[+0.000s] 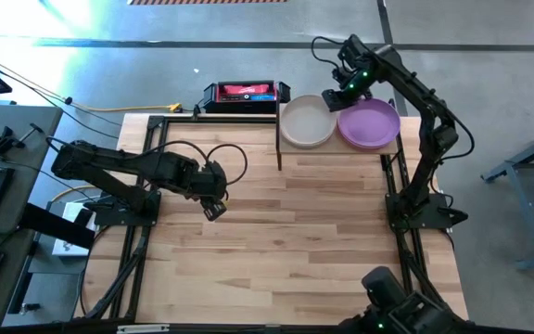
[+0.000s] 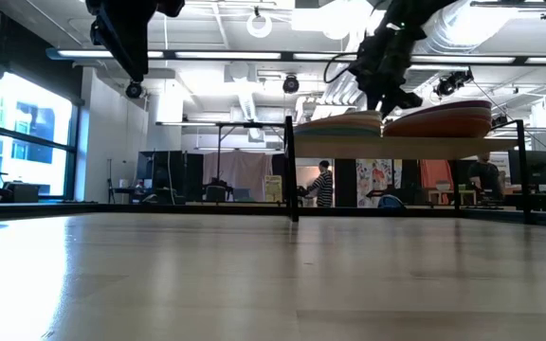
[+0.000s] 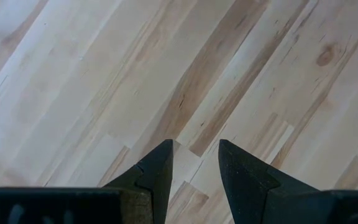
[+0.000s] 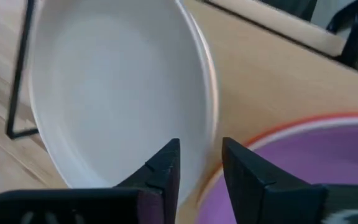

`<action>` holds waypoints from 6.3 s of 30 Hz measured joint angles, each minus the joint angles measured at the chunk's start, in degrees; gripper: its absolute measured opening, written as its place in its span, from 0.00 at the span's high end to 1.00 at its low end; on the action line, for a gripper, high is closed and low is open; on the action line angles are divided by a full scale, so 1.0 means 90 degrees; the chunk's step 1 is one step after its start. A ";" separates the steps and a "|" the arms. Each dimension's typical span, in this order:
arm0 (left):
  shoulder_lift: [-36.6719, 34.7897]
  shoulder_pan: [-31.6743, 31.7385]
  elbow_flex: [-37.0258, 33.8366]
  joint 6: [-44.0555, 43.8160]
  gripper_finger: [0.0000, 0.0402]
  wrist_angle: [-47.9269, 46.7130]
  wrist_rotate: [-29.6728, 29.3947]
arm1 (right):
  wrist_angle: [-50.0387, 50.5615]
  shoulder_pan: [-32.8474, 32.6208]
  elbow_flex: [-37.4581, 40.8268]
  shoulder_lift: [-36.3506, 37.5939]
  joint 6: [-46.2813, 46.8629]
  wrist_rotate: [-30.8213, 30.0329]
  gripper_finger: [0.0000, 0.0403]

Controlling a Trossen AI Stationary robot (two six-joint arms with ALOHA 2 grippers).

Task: Place and stack plates onto a shelf
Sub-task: Stack the gray plate on top of the beige plate on the shelf, then return to Home Position

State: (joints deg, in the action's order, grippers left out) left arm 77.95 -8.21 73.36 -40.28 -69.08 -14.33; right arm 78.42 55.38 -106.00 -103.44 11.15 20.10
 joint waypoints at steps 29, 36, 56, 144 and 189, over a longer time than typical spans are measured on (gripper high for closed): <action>0.0001 0.0218 -0.0001 -0.0001 0.71 0.0381 0.0005 | 0.0937 -0.1377 -0.0007 0.0529 -0.0269 -0.1160 0.75; 0.0002 0.0300 -0.0001 0.0004 0.71 0.0381 0.0005 | 0.0911 -0.1552 -0.0007 0.0529 -0.0232 -0.1844 0.75; 0.0002 0.0328 -0.0001 0.0057 0.71 0.0379 0.0024 | 0.0866 -0.1710 0.0000 0.0311 -0.0075 -0.1827 0.75; -0.4120 0.0323 -0.3270 0.1211 0.71 0.3661 -0.0891 | -0.2648 -0.3368 0.2765 0.5730 -0.1351 -0.1580 0.76; -0.7441 0.0330 -0.7662 0.2944 0.71 0.6671 -0.2133 | -0.8904 -0.3493 1.1708 1.0033 0.1054 -0.1447 0.76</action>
State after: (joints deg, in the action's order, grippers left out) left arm 10.98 -5.23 4.41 -13.78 -9.04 -33.52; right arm -1.72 23.94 -0.62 -13.14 20.64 7.07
